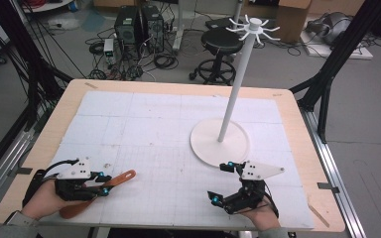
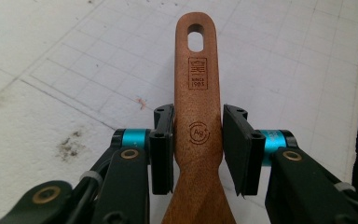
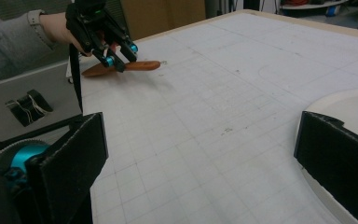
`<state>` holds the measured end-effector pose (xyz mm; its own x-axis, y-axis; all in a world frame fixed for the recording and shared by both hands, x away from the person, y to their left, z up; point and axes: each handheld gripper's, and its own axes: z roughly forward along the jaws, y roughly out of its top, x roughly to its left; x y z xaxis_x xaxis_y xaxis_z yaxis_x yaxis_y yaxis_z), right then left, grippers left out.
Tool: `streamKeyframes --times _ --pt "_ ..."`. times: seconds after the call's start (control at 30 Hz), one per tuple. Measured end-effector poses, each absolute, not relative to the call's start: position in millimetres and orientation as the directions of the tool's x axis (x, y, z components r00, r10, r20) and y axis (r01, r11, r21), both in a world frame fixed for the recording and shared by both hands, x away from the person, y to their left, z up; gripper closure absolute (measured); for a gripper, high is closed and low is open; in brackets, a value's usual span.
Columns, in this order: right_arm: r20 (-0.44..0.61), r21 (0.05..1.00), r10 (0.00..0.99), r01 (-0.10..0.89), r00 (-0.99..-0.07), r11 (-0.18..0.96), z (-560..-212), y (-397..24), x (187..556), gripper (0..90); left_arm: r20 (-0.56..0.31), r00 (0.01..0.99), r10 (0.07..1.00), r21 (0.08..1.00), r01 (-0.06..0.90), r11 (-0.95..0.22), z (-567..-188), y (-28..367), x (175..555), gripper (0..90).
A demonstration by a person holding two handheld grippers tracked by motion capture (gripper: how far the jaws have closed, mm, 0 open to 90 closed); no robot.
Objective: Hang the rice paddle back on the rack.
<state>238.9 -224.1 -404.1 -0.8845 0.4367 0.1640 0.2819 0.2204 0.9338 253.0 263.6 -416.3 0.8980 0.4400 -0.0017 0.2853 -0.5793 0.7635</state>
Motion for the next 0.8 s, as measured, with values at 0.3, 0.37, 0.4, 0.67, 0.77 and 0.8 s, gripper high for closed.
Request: streamKeyframes --times 0.3,0.37,0.4,0.67,0.77,0.8 --pt "0.162 0.934 0.436 0.281 -0.885 0.223 -403.6 -224.3 238.9 1.5 0.019 0.883 0.47 0.808 0.263 -0.527 -395.7 275.1 247.8 65.0" --pt "0.166 0.933 0.437 0.284 -0.884 0.221 -403.6 -223.9 238.5 1.5 0.024 0.88 0.474 0.818 0.255 -0.515 -390.9 277.7 246.3 65.0" --pt "0.161 0.934 0.434 0.279 -0.886 0.222 -403.7 -223.9 238.8 1.5 0.027 0.879 0.475 0.822 0.251 -0.512 -388.8 278.9 245.8 65.0" --pt "0.16 0.933 0.437 0.28 -0.885 0.226 -403.5 -223.6 238.8 1.5 0.046 0.876 0.48 0.827 0.236 -0.511 -381.4 280.5 242.7 64.9" --pt "0.163 0.934 0.437 0.281 -0.885 0.222 -403.5 -223.8 238.7 1.5 0.059 0.875 0.48 0.834 0.221 -0.505 -375.3 280.4 240.5 64.9" --pt "0.165 0.933 0.438 0.284 -0.884 0.222 -403.4 -223.9 238.6 1.5 0.066 0.874 0.481 0.838 0.213 -0.502 -372.1 280.9 239.4 65.0"
